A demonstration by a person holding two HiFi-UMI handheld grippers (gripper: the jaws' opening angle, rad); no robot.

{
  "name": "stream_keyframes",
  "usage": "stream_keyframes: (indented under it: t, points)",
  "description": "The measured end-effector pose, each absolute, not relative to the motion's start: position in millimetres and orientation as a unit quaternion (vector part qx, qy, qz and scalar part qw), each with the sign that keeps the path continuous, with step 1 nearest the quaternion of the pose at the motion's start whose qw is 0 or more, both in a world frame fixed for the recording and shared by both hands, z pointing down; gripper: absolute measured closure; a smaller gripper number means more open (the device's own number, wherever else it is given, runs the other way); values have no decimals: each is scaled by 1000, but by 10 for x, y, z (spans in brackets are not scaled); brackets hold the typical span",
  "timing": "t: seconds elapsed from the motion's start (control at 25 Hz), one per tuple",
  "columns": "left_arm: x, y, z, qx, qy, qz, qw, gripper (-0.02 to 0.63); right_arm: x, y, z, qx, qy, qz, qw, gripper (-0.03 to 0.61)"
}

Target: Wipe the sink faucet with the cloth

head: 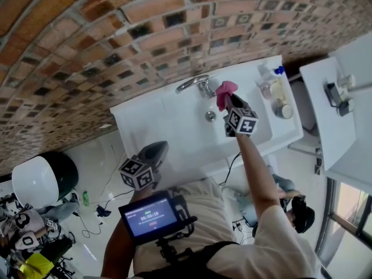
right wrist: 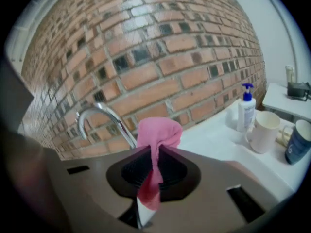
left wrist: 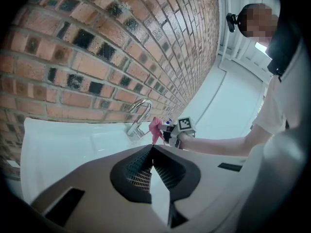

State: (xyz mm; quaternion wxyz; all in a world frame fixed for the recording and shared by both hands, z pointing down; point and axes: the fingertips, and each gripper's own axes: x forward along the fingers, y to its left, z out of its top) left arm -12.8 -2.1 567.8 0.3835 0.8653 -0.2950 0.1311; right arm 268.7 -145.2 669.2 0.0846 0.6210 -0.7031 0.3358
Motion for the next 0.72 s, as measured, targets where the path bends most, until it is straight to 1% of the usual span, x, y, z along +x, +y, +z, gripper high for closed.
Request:
stream_keyframes:
  t: [0.08, 0.12, 0.2, 0.28, 0.4, 0.52, 0.64, 0.72]
  points:
    - [-116, -20, 5669, 866, -295, 128, 383, 611, 2664, -1469, 6261, 612, -729, 303, 53, 531]
    - [-114, -20, 5666, 866, -296, 126, 382, 611, 2621, -1471, 6097, 604, -743, 283, 56, 532]
    - [-111, -28, 5657, 867, -297, 123, 382, 611, 2500, -1445, 5911, 586, -768, 242, 91, 532]
    - [-106, -49, 5640, 867, -299, 118, 381, 611, 2364, -1375, 5863, 568, -784, 205, 141, 531]
    - [-106, -88, 5609, 868, -301, 111, 380, 611, 2108, -1256, 5958, 537, -798, 150, 228, 532]
    - [-114, -104, 5609, 868, -301, 109, 379, 611, 1795, -1189, 6244, 475, -798, 83, 361, 532]
    - [-124, -104, 5614, 870, -302, 109, 375, 611, 1565, -1234, 6704, 403, -770, -15, 494, 531]
    - [-135, -99, 5603, 868, -304, 108, 377, 611, 1435, -1344, 6831, 368, -745, -68, 552, 531]
